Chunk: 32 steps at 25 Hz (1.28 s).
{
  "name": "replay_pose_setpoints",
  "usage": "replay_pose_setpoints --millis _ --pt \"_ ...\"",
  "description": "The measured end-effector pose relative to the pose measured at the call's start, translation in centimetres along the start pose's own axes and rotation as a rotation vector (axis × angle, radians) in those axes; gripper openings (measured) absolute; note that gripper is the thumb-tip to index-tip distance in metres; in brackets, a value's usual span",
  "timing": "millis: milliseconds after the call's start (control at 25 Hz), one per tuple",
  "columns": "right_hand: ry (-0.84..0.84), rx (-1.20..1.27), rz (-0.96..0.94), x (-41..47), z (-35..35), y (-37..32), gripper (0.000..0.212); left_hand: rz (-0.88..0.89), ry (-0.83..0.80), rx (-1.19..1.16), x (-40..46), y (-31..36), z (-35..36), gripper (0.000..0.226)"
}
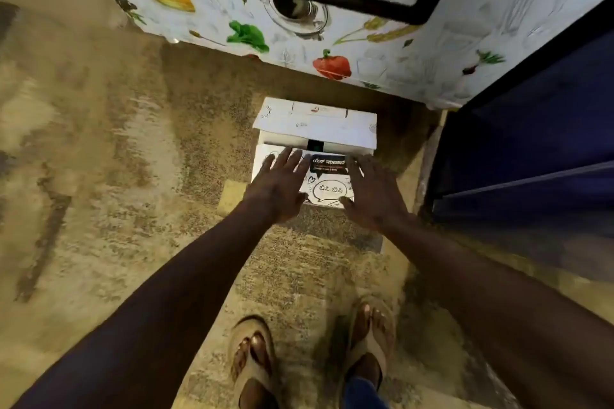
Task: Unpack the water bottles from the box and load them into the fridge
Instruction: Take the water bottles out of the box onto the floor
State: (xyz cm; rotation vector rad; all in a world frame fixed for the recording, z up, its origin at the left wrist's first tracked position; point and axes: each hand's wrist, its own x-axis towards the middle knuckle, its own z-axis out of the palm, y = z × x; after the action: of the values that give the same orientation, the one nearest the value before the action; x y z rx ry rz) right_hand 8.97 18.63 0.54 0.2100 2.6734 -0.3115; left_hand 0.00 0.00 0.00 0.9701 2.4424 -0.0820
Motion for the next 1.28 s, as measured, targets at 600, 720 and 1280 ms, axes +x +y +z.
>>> replay_pose_setpoints --millis 600,720,1280 --pt "0.198 0.011 -0.370 -3.2 6.0 -0.9 0.030 -0.107 0.136 -0.259 0.7 -2.7 1.9 0.033" --pt "0.130 -0.111 -0.464 -4.0 9.0 -0.5 0.039 -0.136 0.149 -0.186 0.7 -2.9 5.2 0.039" --pt "0.748 -0.062 -0.344 11.2 7.6 5.8 0.061 0.048 0.882 -0.134 11.5 -8.8 5.6 0.068"
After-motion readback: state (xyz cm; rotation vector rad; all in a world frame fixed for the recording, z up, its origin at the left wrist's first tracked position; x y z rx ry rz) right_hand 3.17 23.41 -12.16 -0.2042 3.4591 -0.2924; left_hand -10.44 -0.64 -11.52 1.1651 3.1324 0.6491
